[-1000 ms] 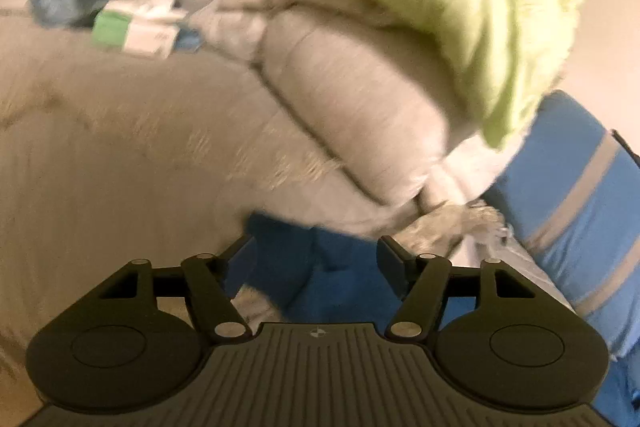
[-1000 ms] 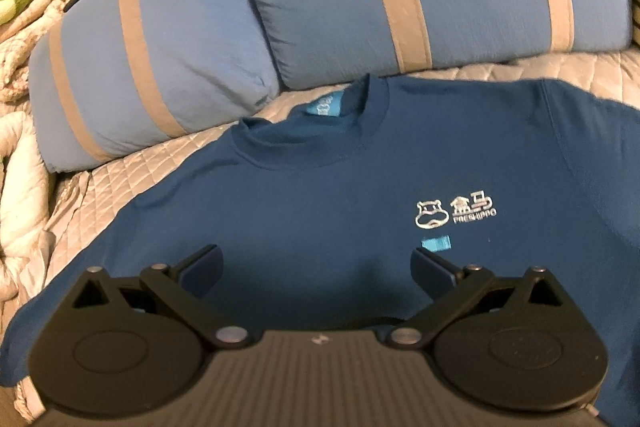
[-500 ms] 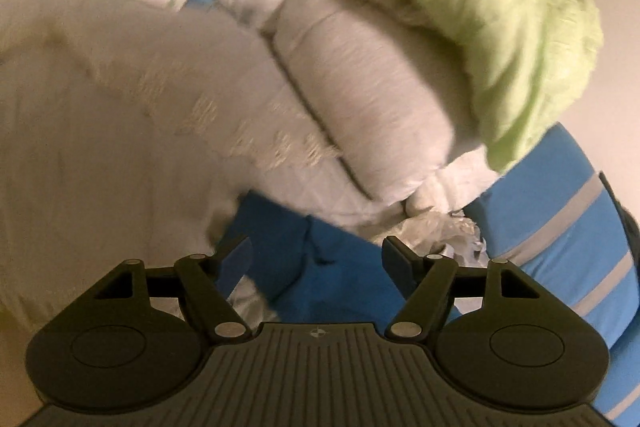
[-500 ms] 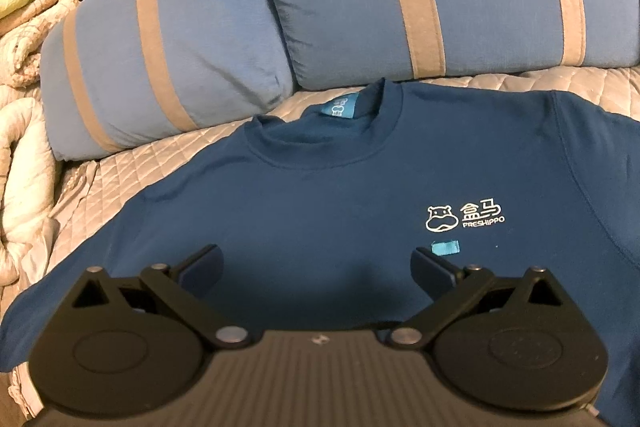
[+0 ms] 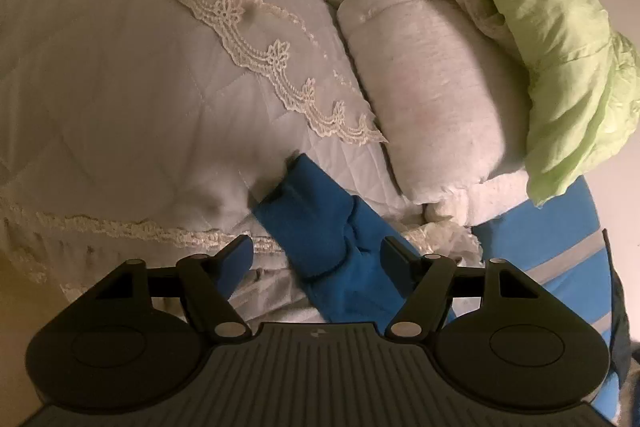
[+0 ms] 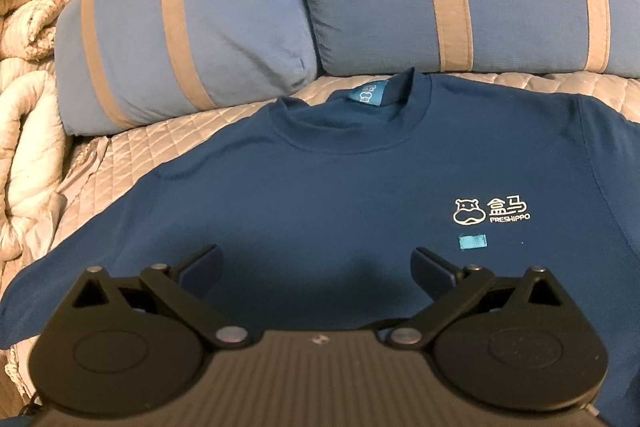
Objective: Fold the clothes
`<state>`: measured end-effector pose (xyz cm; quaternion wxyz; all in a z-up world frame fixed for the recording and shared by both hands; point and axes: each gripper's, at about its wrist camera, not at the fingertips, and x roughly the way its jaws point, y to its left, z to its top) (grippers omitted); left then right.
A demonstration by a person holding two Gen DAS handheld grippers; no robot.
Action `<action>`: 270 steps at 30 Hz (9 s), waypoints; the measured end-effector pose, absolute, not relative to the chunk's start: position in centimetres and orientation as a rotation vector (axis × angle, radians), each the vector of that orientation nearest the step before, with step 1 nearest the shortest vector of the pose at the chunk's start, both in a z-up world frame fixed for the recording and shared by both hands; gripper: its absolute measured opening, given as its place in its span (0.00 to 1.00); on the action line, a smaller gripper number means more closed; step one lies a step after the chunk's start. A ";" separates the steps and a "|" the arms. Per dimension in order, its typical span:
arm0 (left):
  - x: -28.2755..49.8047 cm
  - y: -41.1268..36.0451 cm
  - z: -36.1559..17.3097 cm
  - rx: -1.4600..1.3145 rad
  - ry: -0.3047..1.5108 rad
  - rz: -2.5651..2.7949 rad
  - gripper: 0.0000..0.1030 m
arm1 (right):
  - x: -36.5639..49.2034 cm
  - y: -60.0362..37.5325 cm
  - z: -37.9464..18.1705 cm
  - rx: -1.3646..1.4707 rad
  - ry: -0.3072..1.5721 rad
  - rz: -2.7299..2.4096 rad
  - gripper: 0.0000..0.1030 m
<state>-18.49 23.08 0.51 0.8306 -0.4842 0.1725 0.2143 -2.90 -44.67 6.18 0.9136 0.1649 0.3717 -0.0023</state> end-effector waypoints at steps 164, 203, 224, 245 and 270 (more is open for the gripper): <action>-7.9 -3.6 8.3 -0.050 0.563 -0.081 0.69 | -6.6 -36.2 5.0 -0.899 0.651 0.765 0.39; -5.5 -11.0 10.4 0.318 0.510 -0.370 0.70 | -1.3 -29.9 11.6 -1.392 0.425 0.580 0.05; 2.6 -10.0 5.9 0.232 0.675 -0.297 0.76 | 2.4 -32.5 23.2 -1.188 0.233 0.135 0.04; 0.1 -13.3 6.7 0.501 0.624 -0.366 0.19 | -1.6 -41.1 15.4 -1.093 0.527 0.184 0.05; -0.5 -13.0 5.5 0.525 0.656 -0.299 0.21 | -14.8 -49.6 4.8 -0.919 0.717 0.506 0.60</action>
